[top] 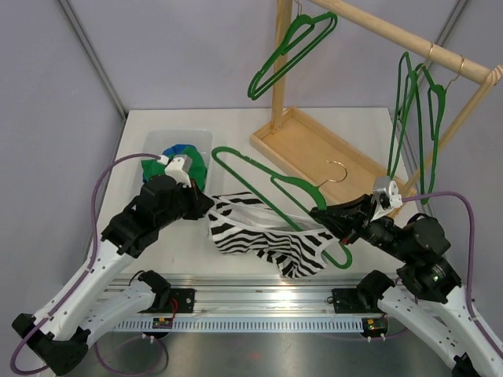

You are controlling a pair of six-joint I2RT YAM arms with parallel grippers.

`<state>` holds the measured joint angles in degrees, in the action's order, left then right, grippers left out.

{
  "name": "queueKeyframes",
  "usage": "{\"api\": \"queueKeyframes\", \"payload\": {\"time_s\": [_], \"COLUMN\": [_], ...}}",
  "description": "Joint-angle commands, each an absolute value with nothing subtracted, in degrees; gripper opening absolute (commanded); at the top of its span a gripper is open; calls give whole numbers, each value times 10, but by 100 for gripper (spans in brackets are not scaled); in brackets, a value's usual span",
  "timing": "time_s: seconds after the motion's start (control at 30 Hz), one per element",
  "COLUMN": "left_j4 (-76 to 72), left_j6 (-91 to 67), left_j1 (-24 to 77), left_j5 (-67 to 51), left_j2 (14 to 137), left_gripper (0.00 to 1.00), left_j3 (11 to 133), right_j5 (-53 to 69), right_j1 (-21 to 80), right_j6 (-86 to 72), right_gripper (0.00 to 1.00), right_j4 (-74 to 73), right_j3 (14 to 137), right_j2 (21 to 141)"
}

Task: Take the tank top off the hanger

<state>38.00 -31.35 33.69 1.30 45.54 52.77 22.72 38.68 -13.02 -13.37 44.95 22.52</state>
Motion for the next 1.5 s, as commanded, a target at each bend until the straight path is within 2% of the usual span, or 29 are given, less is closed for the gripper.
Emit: {"api": "queueKeyframes", "payload": {"time_s": [0.0, 0.1, 0.3, 0.53, 0.73, 0.87, 0.97, 1.07, 1.13, 1.23, 1.27, 1.37, 1.47], "left_j4": [250, 205, 207, 222, 214, 209, 223, 251, 270, 248, 230, 150, 108], "left_j6": [-315, -316, -281, -291, -342, -375, -385, -388, -386, -364, -347, -341, -359], "left_j1": [344, 387, 497, 629, 679, 690, 692, 692, 692, 700, 705, 715, 715], "left_j5": [-135, -191, -209, -78, 20, 59, 86, 112, 130, 98, 78, 4, 9], "left_j2": [443, 454, 515, 618, 774, 827, 823, 802, 777, 738, 721, 647, 568], "left_gripper": [0, 0, 0, 0, 0, 0, 0, 0, 0, 0, 0, 0, 0], "left_j3": [477, 460, 454, 418, 370, 362, 379, 399, 408, 419, 415, 403, 392], "right_j5": [151, 162, 210, 185, 103, 90, 90, 84, 36, 18, 31, 108, 172], "right_j1": [388, 388, 388, 388, 389, 388, 388, 388, 388, 388, 388, 388, 388], "right_j6": [-206, -240, -280, -239, -173, -161, -164, -162, -162, -171, -179, -215, -252], "right_gripper": [0, 0, 0, 0, 0, 0, 0, 0, 0, 0, 0, 0, 0], "right_j4": [120, 260, 366, 478, 491, 476, 458, 313, 280, 346, 434, 550, 591], "right_j3": [387, 350, 388, 411, 447, 458, 460, 526, 546, 513, 471, 419, 401], "right_j2": [216, 240, 359, 415, 407, 407, 410, 415, 420, 425, 431, 464, 491]}}
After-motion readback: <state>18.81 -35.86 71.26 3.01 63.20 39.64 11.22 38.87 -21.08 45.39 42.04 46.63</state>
